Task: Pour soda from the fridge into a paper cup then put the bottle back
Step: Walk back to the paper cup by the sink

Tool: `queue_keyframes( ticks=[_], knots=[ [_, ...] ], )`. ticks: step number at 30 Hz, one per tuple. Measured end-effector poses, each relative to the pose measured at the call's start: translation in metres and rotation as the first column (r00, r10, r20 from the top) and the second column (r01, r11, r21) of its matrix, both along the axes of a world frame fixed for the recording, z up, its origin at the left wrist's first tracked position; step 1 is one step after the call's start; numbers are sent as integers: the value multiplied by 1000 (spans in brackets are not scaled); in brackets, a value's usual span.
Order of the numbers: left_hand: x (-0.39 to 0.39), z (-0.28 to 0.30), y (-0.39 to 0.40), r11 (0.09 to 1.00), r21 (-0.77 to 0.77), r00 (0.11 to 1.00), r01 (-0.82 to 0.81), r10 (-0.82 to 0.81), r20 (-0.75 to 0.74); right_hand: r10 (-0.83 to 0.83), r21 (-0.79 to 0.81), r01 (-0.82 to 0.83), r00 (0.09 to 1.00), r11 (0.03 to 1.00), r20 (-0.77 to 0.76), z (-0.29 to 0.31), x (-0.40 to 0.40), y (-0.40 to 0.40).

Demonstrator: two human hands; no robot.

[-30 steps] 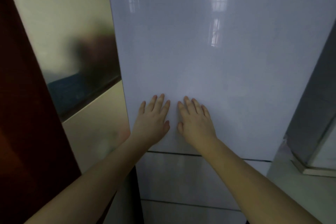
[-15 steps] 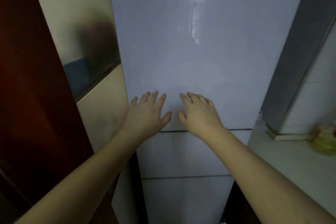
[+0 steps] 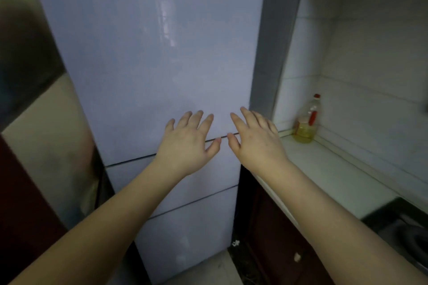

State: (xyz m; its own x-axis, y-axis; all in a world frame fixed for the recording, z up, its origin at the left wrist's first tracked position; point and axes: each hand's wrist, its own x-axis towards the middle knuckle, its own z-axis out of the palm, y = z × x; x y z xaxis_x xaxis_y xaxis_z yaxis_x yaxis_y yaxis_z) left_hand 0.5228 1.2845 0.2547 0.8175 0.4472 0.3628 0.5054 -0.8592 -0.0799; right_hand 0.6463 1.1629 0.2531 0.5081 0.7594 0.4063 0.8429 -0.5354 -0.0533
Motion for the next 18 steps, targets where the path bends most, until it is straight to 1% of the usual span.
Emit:
queue_keyframes(
  ticks=[6, 11, 18],
  knots=[
    [46, 5, -57, 983, -23, 984, 181, -180, 4, -151, 27, 150, 988, 988, 15, 6, 17, -73],
    [76, 7, -112, 951, -6, 951, 310, -310, 11, -277, -1, 277, 961, 961, 4, 4, 33, -135],
    [112, 7, -198, 898, -18, 898, 439, -440, -4, -357, 7, 357, 934, 934, -1, 3, 38, -230]
  ],
)
